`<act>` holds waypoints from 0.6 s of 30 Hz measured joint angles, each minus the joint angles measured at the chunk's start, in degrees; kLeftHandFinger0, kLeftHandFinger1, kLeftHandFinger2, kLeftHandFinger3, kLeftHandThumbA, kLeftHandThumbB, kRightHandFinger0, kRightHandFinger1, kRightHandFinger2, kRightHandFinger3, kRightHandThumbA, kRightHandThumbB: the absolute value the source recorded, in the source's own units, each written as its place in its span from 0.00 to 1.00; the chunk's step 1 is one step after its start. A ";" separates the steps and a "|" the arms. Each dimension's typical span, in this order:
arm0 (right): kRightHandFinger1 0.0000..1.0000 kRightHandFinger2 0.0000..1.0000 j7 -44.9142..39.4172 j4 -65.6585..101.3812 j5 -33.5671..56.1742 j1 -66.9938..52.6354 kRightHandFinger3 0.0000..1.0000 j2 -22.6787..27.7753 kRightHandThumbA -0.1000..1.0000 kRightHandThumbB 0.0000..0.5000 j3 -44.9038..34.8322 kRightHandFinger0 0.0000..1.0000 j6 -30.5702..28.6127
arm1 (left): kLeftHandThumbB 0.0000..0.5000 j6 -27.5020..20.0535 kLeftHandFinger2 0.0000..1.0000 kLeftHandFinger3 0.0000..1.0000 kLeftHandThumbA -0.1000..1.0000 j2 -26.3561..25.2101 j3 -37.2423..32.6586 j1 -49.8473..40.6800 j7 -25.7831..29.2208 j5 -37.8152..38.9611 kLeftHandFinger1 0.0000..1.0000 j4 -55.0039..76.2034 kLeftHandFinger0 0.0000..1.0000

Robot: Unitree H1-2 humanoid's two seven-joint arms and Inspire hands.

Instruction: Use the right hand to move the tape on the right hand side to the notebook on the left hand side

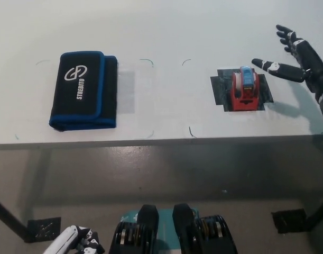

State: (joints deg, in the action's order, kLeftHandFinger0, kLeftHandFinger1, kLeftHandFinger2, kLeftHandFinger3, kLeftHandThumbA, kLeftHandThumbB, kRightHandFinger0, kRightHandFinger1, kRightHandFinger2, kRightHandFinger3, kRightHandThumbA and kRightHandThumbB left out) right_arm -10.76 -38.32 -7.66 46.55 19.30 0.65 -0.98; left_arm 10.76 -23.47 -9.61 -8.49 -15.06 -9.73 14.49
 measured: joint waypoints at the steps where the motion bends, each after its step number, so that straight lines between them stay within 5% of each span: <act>1: 1.00 1.00 0.07 -0.11 0.08 -0.25 1.00 -0.31 1.00 0.67 -0.02 1.00 -0.32 | 0.01 0.02 0.46 0.57 0.49 0.00 0.00 0.00 -0.04 0.00 0.41 0.01 0.43; 10: 1.00 1.00 0.59 -4.07 0.44 -4.81 1.00 -2.76 1.00 0.59 -0.13 1.00 -3.27 | 0.03 0.04 0.46 0.58 0.50 0.06 0.03 0.00 -0.06 -0.26 0.42 0.03 0.43; 11: 1.00 1.00 0.69 -5.10 0.50 -5.35 1.00 -3.08 0.92 0.52 -0.21 1.00 -3.49 | 0.01 0.03 0.46 0.58 0.49 0.15 0.05 0.01 -0.05 -0.27 0.42 0.02 0.42; 12: 1.00 1.00 0.79 -5.96 0.57 -5.64 1.00 -3.36 1.00 0.65 -0.36 1.00 -3.71 | 0.02 0.02 0.46 0.57 0.48 0.20 0.05 0.00 -0.06 -0.28 0.42 0.01 0.42; 18: 1.00 1.00 2.63 -12.27 1.77 -5.60 1.00 -4.65 1.00 0.73 -1.64 1.00 -9.66 | 0.04 0.03 0.46 0.58 0.49 0.31 0.16 0.05 -0.05 -0.31 0.42 0.03 0.42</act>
State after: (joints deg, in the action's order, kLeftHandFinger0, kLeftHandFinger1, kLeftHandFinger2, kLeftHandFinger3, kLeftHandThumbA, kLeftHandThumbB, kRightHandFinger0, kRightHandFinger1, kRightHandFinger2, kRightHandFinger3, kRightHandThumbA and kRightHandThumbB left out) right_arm -8.12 -50.59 -5.89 40.94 14.64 -0.99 -10.64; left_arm 10.79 -23.16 -9.45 -8.43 -15.11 -10.04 14.51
